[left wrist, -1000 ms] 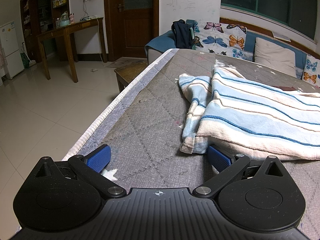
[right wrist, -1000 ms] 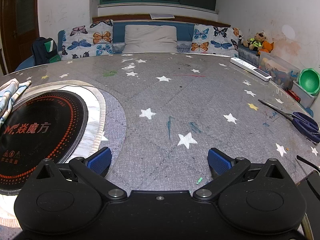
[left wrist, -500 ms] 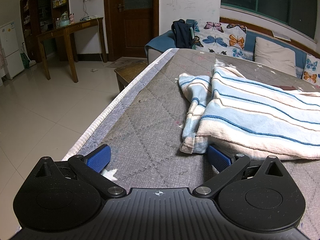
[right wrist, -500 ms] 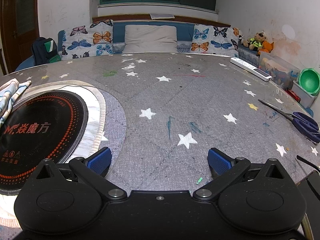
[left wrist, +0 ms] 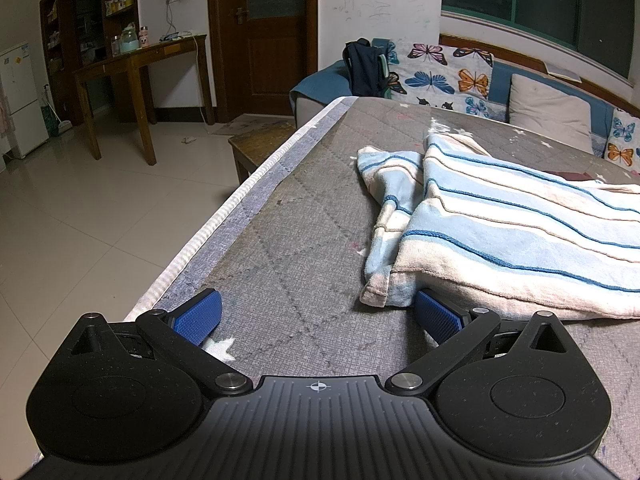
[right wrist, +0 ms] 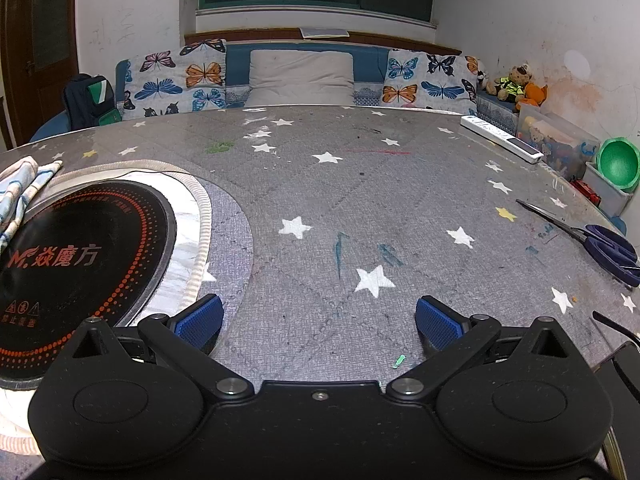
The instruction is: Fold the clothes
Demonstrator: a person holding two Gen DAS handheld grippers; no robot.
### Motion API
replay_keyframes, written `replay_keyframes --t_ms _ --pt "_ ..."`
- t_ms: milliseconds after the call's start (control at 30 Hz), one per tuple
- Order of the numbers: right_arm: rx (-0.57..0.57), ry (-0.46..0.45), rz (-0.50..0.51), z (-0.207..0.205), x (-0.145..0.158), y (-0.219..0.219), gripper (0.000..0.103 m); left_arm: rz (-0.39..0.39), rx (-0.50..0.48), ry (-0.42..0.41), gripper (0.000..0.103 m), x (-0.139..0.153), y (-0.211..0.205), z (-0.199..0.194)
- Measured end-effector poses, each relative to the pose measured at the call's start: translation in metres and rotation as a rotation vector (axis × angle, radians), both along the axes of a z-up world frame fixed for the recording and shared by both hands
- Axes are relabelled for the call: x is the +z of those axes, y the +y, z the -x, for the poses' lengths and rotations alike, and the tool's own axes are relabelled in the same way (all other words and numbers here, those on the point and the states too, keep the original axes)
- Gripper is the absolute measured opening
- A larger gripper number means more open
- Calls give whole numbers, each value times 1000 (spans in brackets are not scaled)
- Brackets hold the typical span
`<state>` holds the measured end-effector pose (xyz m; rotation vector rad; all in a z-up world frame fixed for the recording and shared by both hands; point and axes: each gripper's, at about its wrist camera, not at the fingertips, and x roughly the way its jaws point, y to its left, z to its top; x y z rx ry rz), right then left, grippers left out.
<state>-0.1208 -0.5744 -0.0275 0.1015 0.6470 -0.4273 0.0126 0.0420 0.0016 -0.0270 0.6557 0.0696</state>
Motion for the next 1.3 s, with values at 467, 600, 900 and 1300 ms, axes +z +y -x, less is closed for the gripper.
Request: replay_keyframes --t_ms 467,600,900,1300 --pt "0 -1 -6 1 0 4 103 -1 0 0 103 0 0 0" --pt "0 -2 -8 0 1 3 103 -2 0 0 103 0 0 0" --pt "0 -2 -10 -1 0 4 103 -1 0 0 103 0 0 0" --pt "0 -2 -10 -1 1 3 103 1 0 0 103 -1 0 0"
